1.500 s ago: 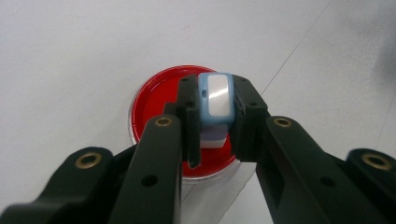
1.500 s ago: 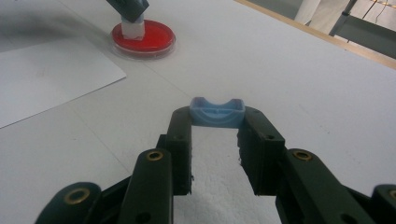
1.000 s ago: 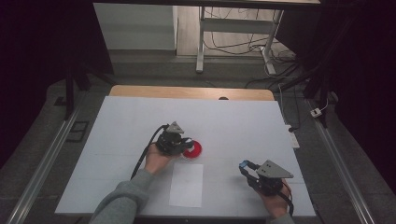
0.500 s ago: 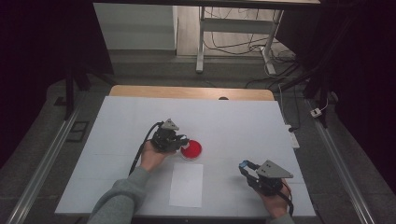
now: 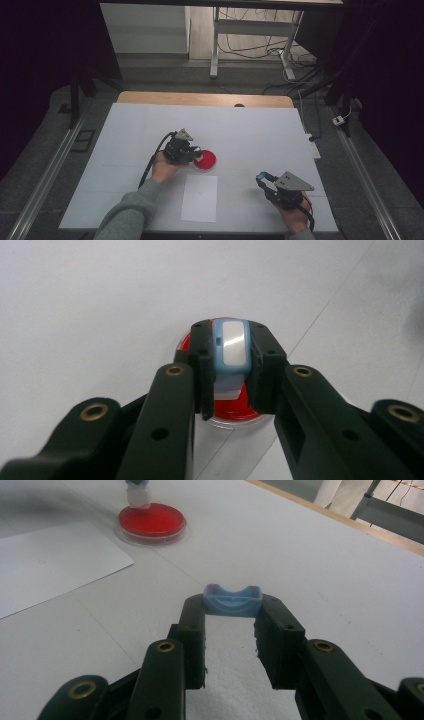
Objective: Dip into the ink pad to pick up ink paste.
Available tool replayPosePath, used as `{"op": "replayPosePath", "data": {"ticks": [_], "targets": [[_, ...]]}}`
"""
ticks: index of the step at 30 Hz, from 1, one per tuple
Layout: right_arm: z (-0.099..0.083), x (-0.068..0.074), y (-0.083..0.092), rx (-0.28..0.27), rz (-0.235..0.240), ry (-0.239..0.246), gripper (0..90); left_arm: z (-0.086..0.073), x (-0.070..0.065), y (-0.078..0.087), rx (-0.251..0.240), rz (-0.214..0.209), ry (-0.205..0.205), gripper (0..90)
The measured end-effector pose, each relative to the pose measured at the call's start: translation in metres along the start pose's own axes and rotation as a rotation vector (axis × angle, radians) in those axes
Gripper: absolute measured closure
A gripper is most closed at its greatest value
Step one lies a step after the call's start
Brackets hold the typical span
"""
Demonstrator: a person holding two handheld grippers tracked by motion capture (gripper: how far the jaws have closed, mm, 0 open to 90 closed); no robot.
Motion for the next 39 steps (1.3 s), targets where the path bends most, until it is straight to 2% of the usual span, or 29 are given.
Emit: {"op": "replayPosePath", "data": {"ticks": [22, 29, 39], "targets": [[0.000, 0.000, 0.000, 0.000, 0.000, -0.001, 65.9, -0.004, -0.002, -0.006, 0.019, -0.005, -0.007, 75.3], [0.000, 0.000, -0.001, -0.003, 0.002, -0.004, 65.9, -0.004, -0.005, -0.009, 0.032, 0.007, -0.039, 75.3], [0.000, 0.000, 0.000, 0.000, 0.001, 0.000, 65.9, -0.006, -0.005, -0.011, 0.034, 0.008, -0.040, 75.5]]}}
Point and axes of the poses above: each handheld gripper's, and its own axes: y roughly backward along the jaws, z roughly out of its top, x roughly to its left, the point moved 2 cm from there along -y, roughly forward along the jaws, and after that the axes turned 15 degrees about -x, right-handed, at the moved point
